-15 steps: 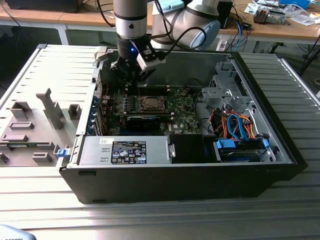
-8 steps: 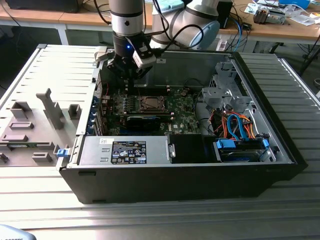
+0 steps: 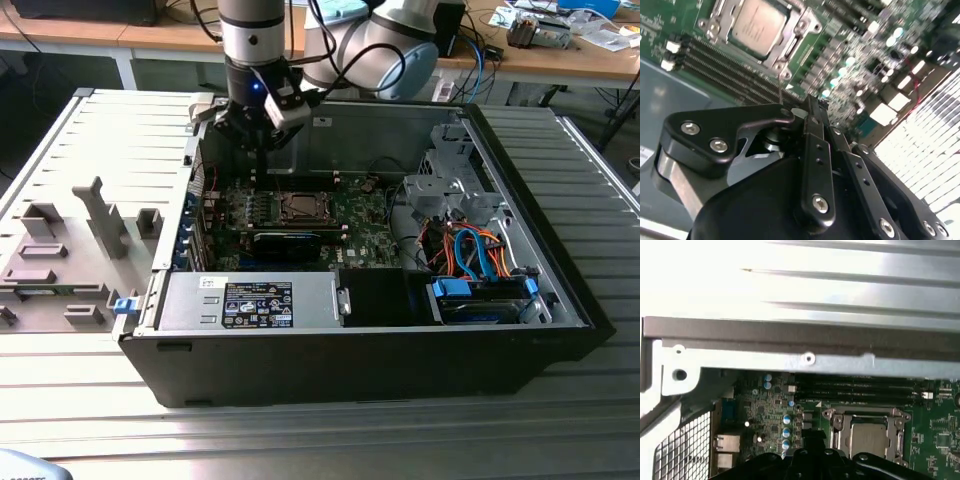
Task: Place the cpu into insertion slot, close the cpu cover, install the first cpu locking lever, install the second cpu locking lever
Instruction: 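Install the first cpu locking lever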
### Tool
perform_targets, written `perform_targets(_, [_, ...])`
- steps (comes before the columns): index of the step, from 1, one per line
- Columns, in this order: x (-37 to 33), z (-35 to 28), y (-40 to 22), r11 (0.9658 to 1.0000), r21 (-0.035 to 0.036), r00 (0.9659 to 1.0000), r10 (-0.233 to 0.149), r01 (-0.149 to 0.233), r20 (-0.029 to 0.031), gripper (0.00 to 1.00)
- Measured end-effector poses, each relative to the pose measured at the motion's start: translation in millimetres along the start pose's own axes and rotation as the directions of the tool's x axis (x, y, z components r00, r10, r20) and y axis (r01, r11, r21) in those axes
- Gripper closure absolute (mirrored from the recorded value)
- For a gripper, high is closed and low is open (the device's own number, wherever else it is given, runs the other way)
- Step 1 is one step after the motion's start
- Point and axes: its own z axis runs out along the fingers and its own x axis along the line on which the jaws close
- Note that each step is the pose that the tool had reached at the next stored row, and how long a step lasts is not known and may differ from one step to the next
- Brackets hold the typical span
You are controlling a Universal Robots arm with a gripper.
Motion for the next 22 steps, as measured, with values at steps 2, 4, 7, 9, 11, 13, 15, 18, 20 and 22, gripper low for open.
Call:
perform_targets(2, [-0.2, 0.2, 4.6, 1.0000, -0.0051, 1.0000, 0.000, 0.000, 0.0002, 0.89])
perform_targets(4, [-0.6, 1.4, 5.4, 1.0000, -0.0086, 1.0000, 0.000, 0.000, 0.0005, 0.89])
perform_targets(7, [-6.8, 2.5, 5.1, 1.0000, -0.0089, 1.0000, 0.000, 0.000, -0.0022, 0.89])
perform_targets(9, [-11.2, 2.8, 4.8, 1.0000, -0.0090, 1.0000, 0.000, 0.000, -0.0039, 0.89])
perform_targets(11, [-15.6, 2.8, 4.6, 1.0000, -0.0090, 1.0000, 0.000, 0.000, -0.0055, 0.89])
perform_targets(13, [-21.1, 3.0, 4.3, 1.0000, -0.0092, 1.0000, 0.000, 0.000, -0.0078, 0.89])
perform_targets(15, [-26.6, 3.1, 4.0, 1.0000, -0.0094, 0.9999, 0.000, 0.000, -0.0108, 0.89])
perform_targets(18, [-32.5, 3.6, 3.6, 1.0000, -0.0096, 0.9999, 0.000, 0.000, -0.0147, 0.89])
perform_targets(20, [-33.0, 3.7, 3.6, 1.0000, -0.0096, 0.9999, 0.000, 0.000, -0.0150, 0.89])
perform_targets(22, [-33.1, 3.7, 3.6, 1.0000, -0.0096, 0.9999, 0.000, 0.000, -0.0150, 0.89])
